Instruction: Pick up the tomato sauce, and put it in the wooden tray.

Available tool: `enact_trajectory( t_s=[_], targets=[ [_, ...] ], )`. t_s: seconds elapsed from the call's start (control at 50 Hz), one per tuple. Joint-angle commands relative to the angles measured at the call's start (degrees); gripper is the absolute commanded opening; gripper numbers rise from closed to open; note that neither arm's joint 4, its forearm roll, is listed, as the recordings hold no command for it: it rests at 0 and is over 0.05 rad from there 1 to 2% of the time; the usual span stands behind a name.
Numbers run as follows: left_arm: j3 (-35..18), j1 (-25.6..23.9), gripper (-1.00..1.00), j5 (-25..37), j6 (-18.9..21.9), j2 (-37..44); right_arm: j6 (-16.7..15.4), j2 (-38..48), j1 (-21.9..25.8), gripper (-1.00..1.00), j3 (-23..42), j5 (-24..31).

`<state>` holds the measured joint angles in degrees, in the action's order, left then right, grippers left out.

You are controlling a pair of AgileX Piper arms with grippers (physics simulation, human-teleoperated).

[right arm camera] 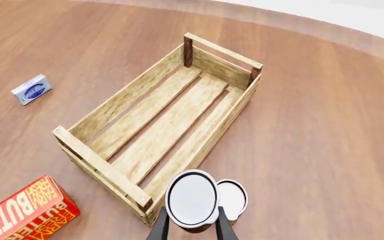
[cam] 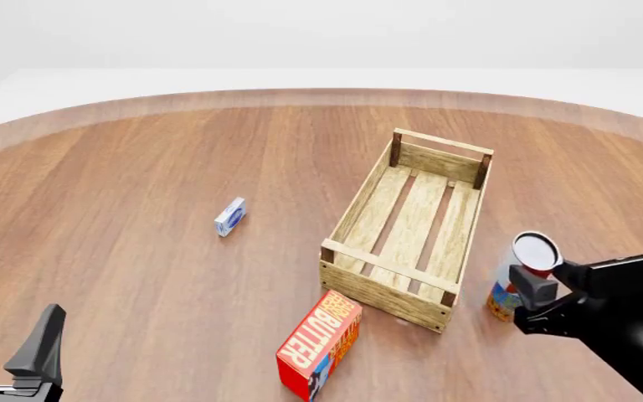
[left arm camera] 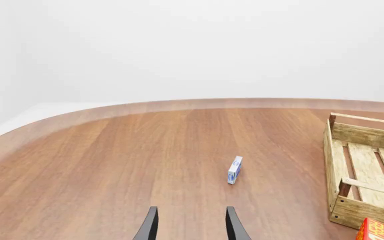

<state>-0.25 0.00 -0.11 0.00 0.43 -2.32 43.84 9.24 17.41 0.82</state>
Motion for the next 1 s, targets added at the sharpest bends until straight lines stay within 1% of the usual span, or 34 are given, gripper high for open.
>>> enact_trajectory(
  t_s=[0.02, 0.2, 0.42, 0.68, 0.82, 1.0],
  targets=[
    [0.0, 0.0, 1.00, 0.0, 0.0, 0.0, 0.5, -2.6, -0.3, -1.00, 1.9, 2.8],
    [0.0, 0.0, 1.00, 0.0, 0.0, 0.0, 0.3, -3.2, -0.6, -1.00, 4.2, 4.3],
    [0.0, 0.0, 1.00, 0.0, 0.0, 0.0, 0.4, -1.4, 0.1, -1.00, 6.0, 3.8],
    [0.0, 0.0, 1.00, 0.0, 0.0, 0.0, -0.1, 2.7, 0.7, -1.00, 8.6, 1.9],
    [0.0, 0.0, 1.00, 0.0, 0.0, 0.0, -0.3, 5.6, 0.9, -1.00, 10.0, 0.2],
    [0.0, 0.0, 1.00, 0.0, 0.0, 0.0, 0.1, 9.0, 1.4, -1.00, 11.1, -2.5]
  ],
)
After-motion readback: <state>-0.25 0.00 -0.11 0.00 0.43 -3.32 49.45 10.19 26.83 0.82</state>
